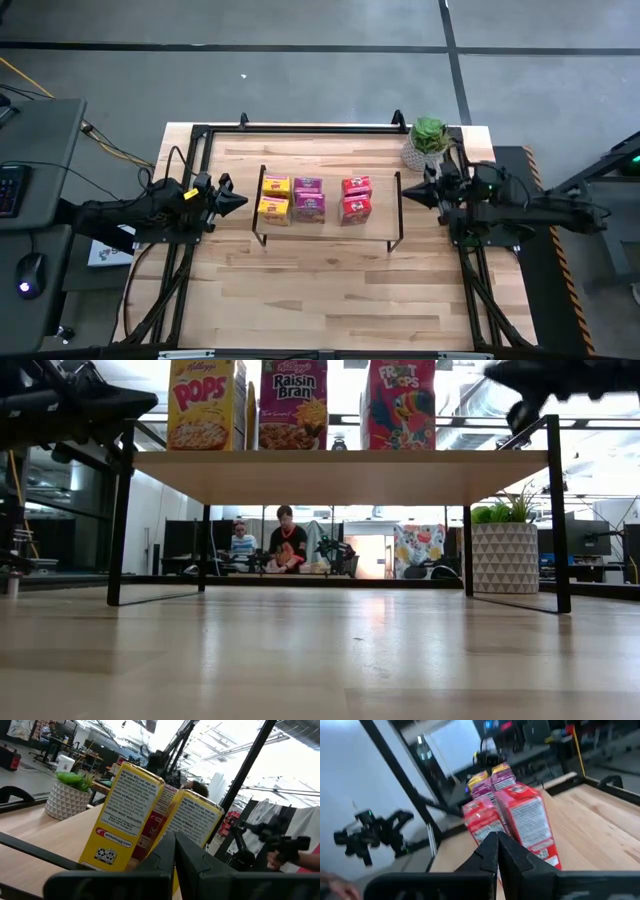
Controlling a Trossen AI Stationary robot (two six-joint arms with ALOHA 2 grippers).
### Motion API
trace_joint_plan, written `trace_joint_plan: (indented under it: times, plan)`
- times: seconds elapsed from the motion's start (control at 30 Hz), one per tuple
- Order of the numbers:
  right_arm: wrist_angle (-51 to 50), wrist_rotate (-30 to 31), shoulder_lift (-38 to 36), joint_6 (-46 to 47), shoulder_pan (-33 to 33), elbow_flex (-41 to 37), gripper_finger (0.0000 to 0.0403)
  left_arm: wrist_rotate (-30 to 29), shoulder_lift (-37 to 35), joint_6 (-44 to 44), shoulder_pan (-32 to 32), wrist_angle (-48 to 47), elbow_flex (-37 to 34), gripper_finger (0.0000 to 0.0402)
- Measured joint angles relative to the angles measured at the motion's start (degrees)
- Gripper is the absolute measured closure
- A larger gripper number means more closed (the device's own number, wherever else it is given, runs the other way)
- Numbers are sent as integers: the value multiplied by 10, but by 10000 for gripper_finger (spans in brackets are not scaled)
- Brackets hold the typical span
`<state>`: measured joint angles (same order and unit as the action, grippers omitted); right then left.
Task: Stack cereal on shelf
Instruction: Return to Home Position
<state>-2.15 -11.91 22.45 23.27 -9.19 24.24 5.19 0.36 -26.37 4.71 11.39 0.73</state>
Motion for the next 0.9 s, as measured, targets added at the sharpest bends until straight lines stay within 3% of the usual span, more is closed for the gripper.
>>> trace_joint_plan:
  times: [0.17, 0.43, 0.63, 0.9]
  plan:
    - [129, 20, -98, 39, 0, -134, 403, 0, 0, 0, 0, 0, 0, 401]
    - [153, 84, -225, 19, 0, -225, 403, -1, 0, 0, 0, 0, 0, 401]
    - [93, 119, -217, -17, 0, -237, 403, -2, 0, 0, 0, 0, 0, 401]
    - [32, 115, -214, -38, 0, -237, 403, -1, 0, 0, 0, 0, 0, 399]
